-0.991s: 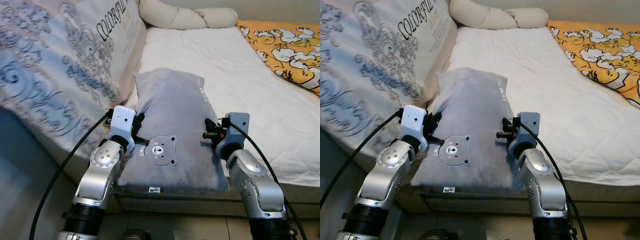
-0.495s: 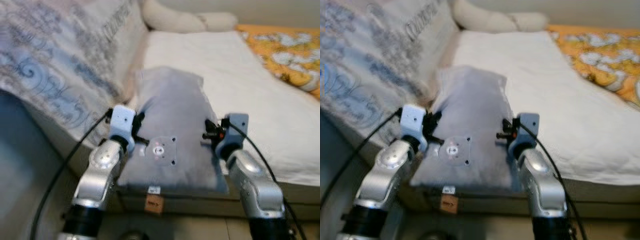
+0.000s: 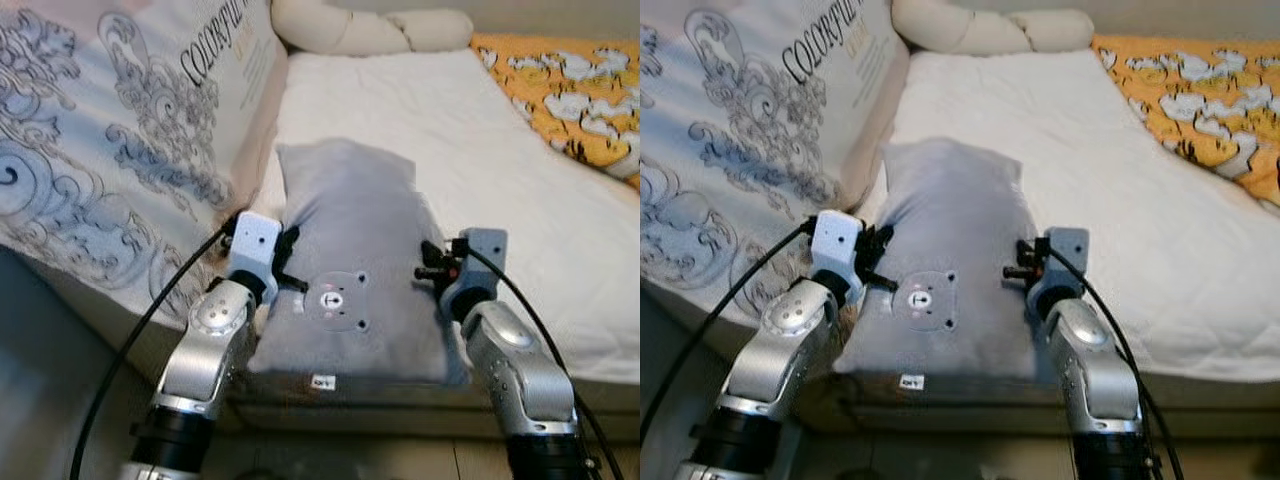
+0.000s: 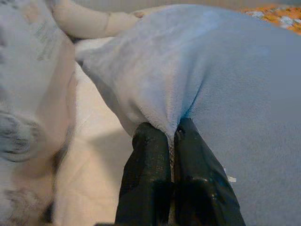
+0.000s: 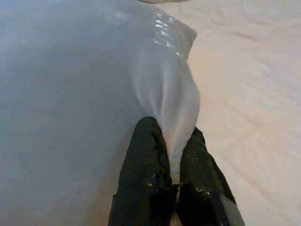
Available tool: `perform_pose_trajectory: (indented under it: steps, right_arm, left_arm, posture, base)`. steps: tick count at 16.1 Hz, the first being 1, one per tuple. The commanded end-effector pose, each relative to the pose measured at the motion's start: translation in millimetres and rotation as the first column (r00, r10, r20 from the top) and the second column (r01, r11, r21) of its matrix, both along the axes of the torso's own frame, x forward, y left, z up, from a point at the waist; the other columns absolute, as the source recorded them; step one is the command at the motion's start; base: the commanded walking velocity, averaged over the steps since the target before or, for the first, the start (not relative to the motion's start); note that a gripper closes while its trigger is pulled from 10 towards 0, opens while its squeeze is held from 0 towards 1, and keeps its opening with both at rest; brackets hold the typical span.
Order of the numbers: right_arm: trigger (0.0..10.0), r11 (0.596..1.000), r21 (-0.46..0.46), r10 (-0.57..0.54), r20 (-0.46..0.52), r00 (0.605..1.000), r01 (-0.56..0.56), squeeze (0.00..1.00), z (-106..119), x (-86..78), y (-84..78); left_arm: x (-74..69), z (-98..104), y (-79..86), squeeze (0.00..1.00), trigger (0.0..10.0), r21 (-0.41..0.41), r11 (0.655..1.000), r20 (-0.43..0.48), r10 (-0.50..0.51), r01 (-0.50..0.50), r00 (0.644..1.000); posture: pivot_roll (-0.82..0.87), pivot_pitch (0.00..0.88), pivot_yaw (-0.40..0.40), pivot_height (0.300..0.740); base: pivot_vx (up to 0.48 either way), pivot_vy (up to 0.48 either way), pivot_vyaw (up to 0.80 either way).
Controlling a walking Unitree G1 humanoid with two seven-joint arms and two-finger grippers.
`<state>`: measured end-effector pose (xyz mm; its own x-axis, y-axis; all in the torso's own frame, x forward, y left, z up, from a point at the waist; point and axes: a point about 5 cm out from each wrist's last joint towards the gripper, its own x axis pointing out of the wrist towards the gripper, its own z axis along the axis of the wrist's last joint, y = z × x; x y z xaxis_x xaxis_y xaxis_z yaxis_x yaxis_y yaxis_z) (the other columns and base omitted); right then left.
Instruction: Clean up the room
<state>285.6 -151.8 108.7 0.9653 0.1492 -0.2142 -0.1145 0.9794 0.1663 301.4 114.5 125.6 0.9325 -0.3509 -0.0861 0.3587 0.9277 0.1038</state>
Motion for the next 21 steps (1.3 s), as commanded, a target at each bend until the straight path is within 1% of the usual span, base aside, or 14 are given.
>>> perform_pose_trajectory:
  steps: [1, 10, 21]
  right_arm:
    - [10.0, 1.0, -0.005, -0.004, 0.031, 1.0, 0.004, 0.0, 7.2, 3.3, 2.6]
    - [10.0, 1.0, -0.006, -0.002, 0.034, 0.999, 0.002, 0.0, 7.2, 6.7, 3.4]
    - [10.0, 1.0, -0.015, -0.006, 0.037, 0.999, 0.006, 0.0, 8.2, 10.2, 1.0]
  left_arm:
    - [4.2, 9.1, 15.8, 0.0, 10.0, 0.007, 0.998, 0.046, 0.064, -0.064, 0.997]
    - [7.2, 10.9, 18.8, 0.0, 10.0, 0.01, 0.996, 0.051, 0.083, -0.084, 0.995]
    - [9.5, 10.9, 17.2, 0.0, 10.0, 0.007, 0.996, 0.048, 0.084, -0.085, 0.995]
  posture:
    - [0.05, 0.0, 0.021, 0.74]
    - [0.05, 0.0, 0.023, 0.74]
    - [0.05, 0.0, 0.024, 0.74]
  base:
    - [0.3, 0.0, 0.0]
    - [0.31, 0.0, 0.0]
    - [0.319, 0.0, 0.0]
